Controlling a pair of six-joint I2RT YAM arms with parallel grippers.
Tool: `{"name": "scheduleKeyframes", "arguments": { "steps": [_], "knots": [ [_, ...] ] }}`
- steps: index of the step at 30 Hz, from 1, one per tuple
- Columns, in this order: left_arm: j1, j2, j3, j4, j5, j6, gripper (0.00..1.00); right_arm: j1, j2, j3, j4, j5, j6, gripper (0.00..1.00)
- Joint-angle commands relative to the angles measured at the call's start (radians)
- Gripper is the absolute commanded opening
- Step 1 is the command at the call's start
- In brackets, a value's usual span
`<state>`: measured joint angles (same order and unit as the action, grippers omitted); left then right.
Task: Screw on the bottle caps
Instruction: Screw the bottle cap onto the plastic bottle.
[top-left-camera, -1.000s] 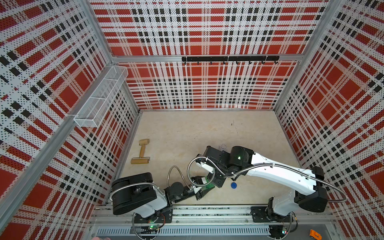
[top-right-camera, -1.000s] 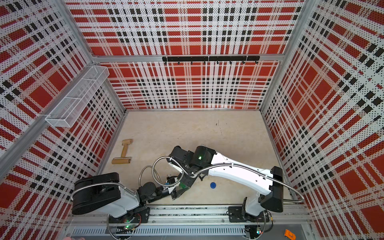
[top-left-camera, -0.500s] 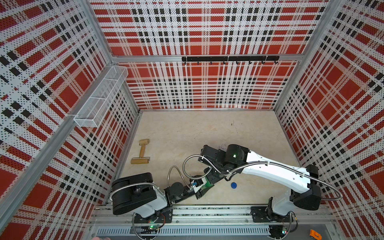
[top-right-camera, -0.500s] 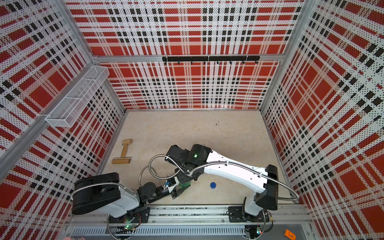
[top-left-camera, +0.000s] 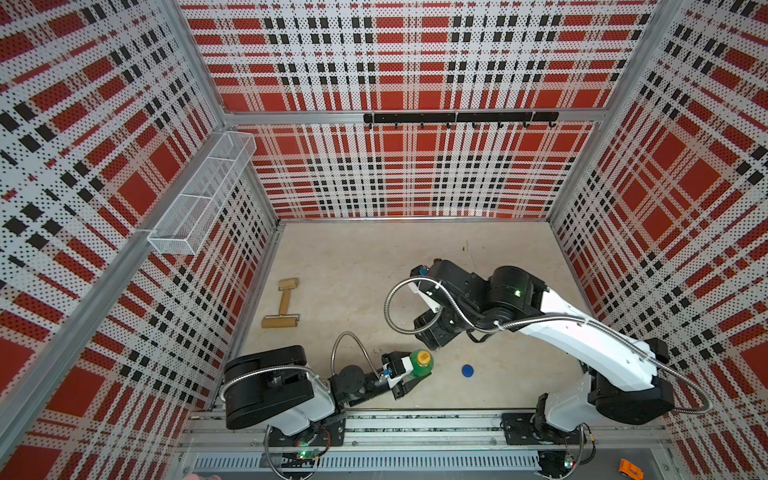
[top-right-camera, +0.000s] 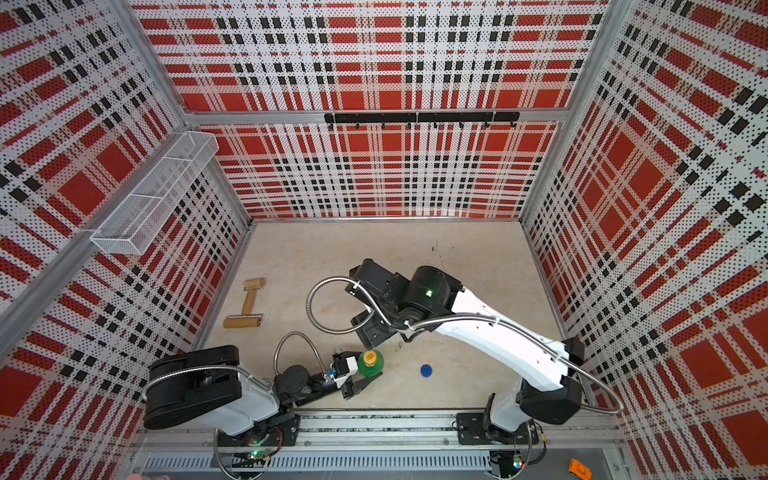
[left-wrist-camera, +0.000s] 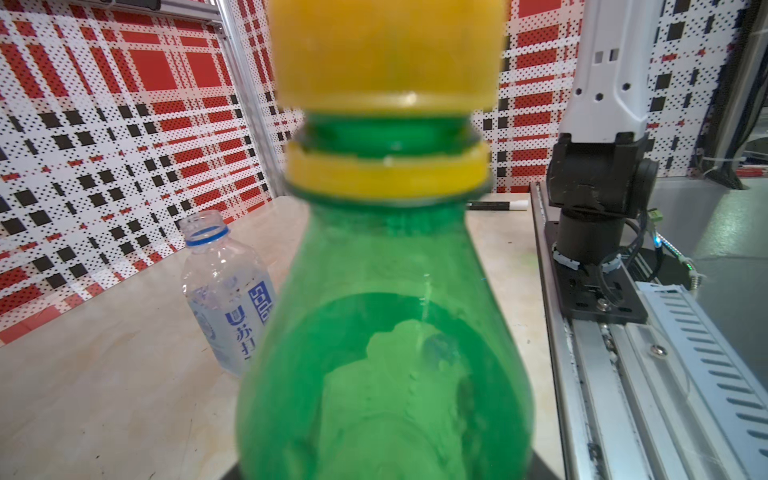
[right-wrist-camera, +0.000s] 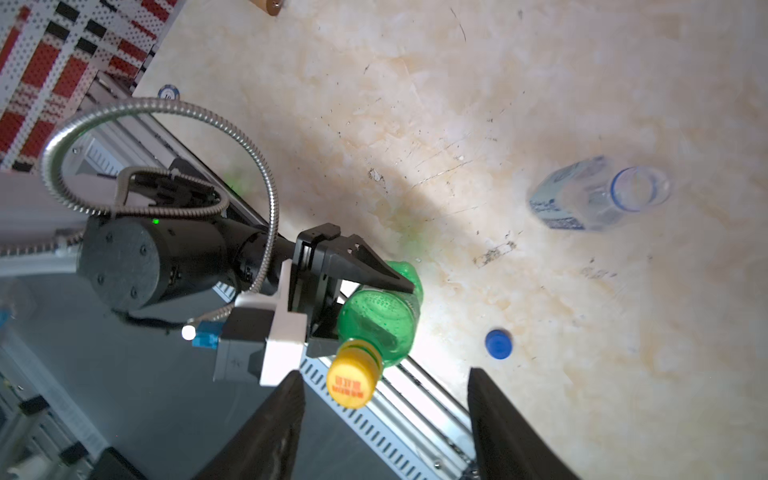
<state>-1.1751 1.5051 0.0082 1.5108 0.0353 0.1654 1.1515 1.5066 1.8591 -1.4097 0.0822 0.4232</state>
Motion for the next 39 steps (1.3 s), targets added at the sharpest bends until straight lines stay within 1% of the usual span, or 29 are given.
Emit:
{"name": "scheduleKeyframes", "arguments": {
  "steps": [1,4,7,11,16,19,23,25,30,33,36,39],
  "knots": [
    [-0.003,0.017,0.015,0.034,0.070,-0.008,0.54,0.012,-0.070,-0.044,-0.006,-0.038,-0.260,0.65],
    [-0.001,0.036,0.023,0.034,0.129,-0.028,0.55,0.037,-0.092,-0.100,0.005,-0.144,-0.399,0.63],
    [0.003,0.051,0.032,0.034,0.186,-0.054,0.55,0.083,-0.091,-0.143,0.002,-0.096,-0.539,0.62],
    [0.008,0.049,0.027,0.032,0.214,-0.058,0.56,0.085,-0.089,-0.219,0.037,-0.155,-0.697,0.61],
    [0.008,0.059,0.029,0.032,0.239,-0.064,0.56,0.090,-0.076,-0.279,0.087,-0.200,-0.775,0.56],
    [0.010,0.062,0.032,0.032,0.241,-0.064,0.56,0.091,-0.072,-0.302,0.087,-0.202,-0.817,0.55],
    [0.011,0.071,0.037,0.032,0.249,-0.064,0.56,0.101,-0.063,-0.302,0.105,-0.219,-0.834,0.53],
    [0.013,0.070,0.038,0.032,0.246,-0.065,0.56,0.103,-0.053,-0.302,0.105,-0.199,-0.832,0.48],
    [0.013,0.069,0.037,0.032,0.247,-0.066,0.56,0.105,-0.048,-0.322,0.113,-0.187,-0.834,0.45],
    [0.013,0.070,0.038,0.032,0.244,-0.066,0.56,0.105,-0.045,-0.321,0.111,-0.188,-0.831,0.39],
    [0.013,0.069,0.037,0.032,0.239,-0.066,0.56,0.105,-0.045,-0.328,0.117,-0.168,-0.824,0.39],
    [0.013,0.068,0.037,0.032,0.231,-0.064,0.55,0.105,-0.042,-0.337,0.111,-0.171,-0.817,0.34]
  ]
}}
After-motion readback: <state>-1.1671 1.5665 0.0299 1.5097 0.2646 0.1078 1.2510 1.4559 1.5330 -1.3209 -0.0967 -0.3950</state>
